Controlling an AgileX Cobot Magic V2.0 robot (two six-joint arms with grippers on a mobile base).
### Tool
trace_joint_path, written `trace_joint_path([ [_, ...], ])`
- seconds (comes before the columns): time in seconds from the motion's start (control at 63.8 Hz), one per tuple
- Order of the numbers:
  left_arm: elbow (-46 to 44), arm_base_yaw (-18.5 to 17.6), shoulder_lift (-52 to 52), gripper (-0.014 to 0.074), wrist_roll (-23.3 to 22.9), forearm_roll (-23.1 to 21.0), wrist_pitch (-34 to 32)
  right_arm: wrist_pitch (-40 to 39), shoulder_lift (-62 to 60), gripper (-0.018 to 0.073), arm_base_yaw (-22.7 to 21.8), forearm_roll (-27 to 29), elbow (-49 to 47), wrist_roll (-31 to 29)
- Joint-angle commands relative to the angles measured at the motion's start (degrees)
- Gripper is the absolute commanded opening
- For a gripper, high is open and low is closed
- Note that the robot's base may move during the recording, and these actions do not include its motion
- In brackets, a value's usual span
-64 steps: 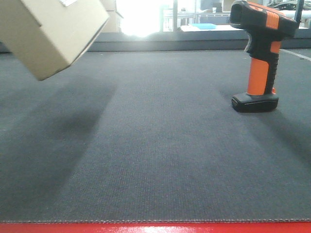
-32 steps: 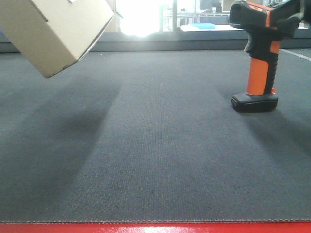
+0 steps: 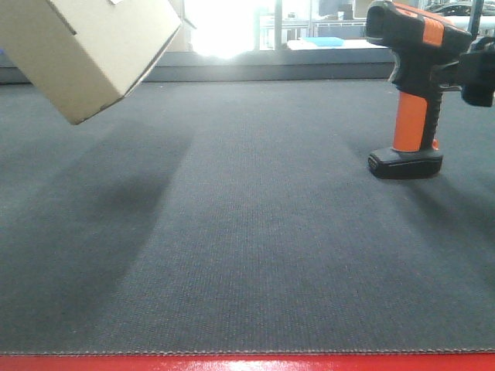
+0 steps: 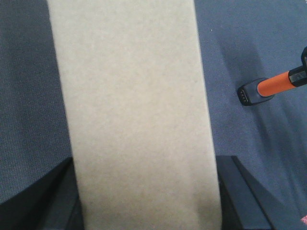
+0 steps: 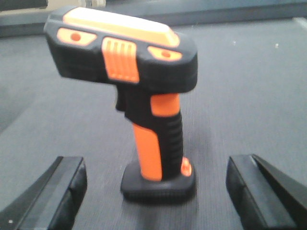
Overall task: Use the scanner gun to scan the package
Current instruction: 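Move the right gripper to the orange scanner gun and grasp its head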
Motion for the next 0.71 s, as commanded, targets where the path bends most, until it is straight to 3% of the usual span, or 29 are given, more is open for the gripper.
trace_joint_path([
  [0.0,-0.2,0.1,-0.1,-0.0111,-0.4,-1.5,-0.4,-7.7,2.9,0.0491,0.1,-1.7,0.1,0.0],
  [0.125,-0.2,0.1,-0.1,-0.0111,-0.4,-1.5,-0.4,-11.9,7.2,0.0578,0.1,-4.1,-1.1,0.0],
  [0.69,-0.2,0.1,-0.1,-0.0111,-0.4,-1.5,-0.4,-7.9,10.4,0.0566,0.1,-2.6,-6.7,2.7],
])
